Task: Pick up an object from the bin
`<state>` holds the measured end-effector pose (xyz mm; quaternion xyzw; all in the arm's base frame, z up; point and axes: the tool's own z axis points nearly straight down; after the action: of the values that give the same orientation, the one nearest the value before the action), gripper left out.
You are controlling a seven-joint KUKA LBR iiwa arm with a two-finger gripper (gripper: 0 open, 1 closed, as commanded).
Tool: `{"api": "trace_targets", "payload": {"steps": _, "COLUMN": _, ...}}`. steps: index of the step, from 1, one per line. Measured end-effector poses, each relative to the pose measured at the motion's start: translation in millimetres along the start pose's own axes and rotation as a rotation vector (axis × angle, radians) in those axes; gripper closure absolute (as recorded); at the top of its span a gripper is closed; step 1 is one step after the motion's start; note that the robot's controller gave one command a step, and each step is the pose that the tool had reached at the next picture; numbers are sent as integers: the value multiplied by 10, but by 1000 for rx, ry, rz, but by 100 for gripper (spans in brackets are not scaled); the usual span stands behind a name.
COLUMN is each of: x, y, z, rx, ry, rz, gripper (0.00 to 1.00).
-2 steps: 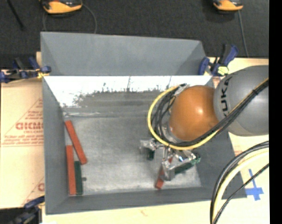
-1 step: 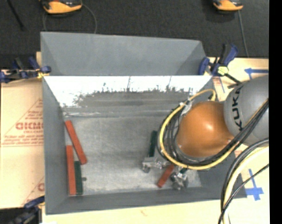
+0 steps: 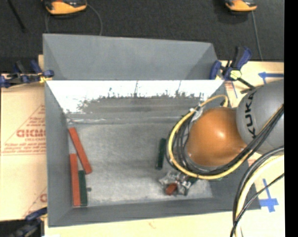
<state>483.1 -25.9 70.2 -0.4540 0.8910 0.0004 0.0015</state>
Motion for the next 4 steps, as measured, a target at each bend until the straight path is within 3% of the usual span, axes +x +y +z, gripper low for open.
{"api": "trace_targets", "payload": {"steps": 1, "x": -120, "y": 97, "z": -1856, "rx": 8, "ry": -3, "rz": -54, "gripper": 100}}
{"api": "trace_targets", "payload": {"steps": 2, "x": -111, "y": 106, "z": -1812, "rx": 0, "ry": 1, "rz": -51, "gripper": 0}}
{"api": "trace_targets", "payload": {"steps": 3, "x": 60, "y": -337, "z": -78, "rx": -3, "ry": 2, "rz": -14, "gripper": 0}}
{"api": "trace_targets", "payload": {"steps": 4, "x": -148, "y": -243, "z": -11, "rx": 3, "ry": 1, "rz": -226, "gripper": 0}}
